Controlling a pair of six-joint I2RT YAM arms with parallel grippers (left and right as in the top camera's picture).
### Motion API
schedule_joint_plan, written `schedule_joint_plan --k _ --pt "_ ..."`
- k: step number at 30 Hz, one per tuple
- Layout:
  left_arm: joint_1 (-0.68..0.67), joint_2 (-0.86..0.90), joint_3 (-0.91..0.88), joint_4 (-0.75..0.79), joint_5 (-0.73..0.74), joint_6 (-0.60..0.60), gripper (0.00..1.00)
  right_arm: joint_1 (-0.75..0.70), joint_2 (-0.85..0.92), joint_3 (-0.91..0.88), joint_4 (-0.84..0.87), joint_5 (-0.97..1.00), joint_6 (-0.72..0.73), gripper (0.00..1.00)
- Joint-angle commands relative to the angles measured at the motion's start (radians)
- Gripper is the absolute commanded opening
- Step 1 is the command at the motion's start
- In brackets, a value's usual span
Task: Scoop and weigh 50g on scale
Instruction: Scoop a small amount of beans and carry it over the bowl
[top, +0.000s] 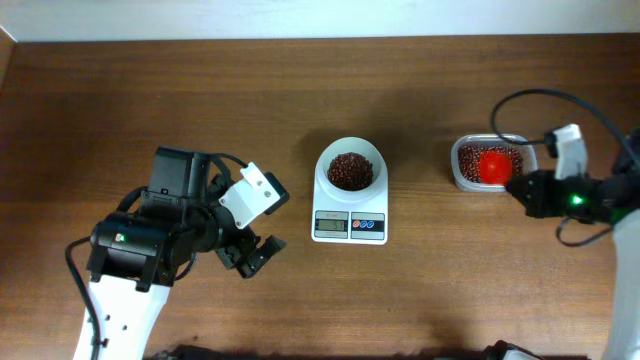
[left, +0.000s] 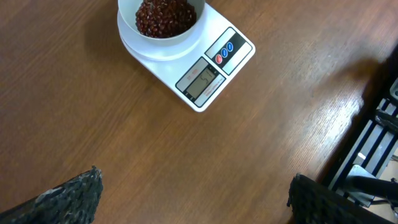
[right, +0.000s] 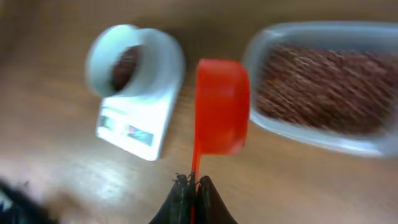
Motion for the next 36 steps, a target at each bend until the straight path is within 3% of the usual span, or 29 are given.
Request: schedule_joint_plan --k 1,7,9,12,19,32,36 --pt "0.005 0.000 0.016 0.002 0.000 0.016 0.99 0.213 0.003 0.003 0.070 -0.099 -0.037 0.04" --pt "0.005 0.000 0.016 0.002 0.000 0.016 0.99 0.549 0.024 0.003 0.309 0.146 -0.036 0.04" --pt "0.005 0.000 0.016 0.002 0.000 0.016 0.99 0.613 0.073 0.003 0.372 0.269 -0.032 0.04" --pt "0.005 0.000 0.016 0.002 0.000 0.016 0.99 0.661 0.198 0.003 0.466 0.276 -0.029 0.04" --pt "0.005 0.000 0.016 0.002 0.000 0.016 0.99 0.733 0.352 0.003 0.554 0.319 -0.029 0.04" --pt "0.005 0.000 0.016 0.002 0.000 0.016 0.99 0.738 0.406 0.003 0.560 0.369 -0.030 0.04" --pt "0.004 0.000 0.016 0.002 0.000 0.016 0.99 0.739 0.403 0.003 0.531 0.287 -0.029 0.04"
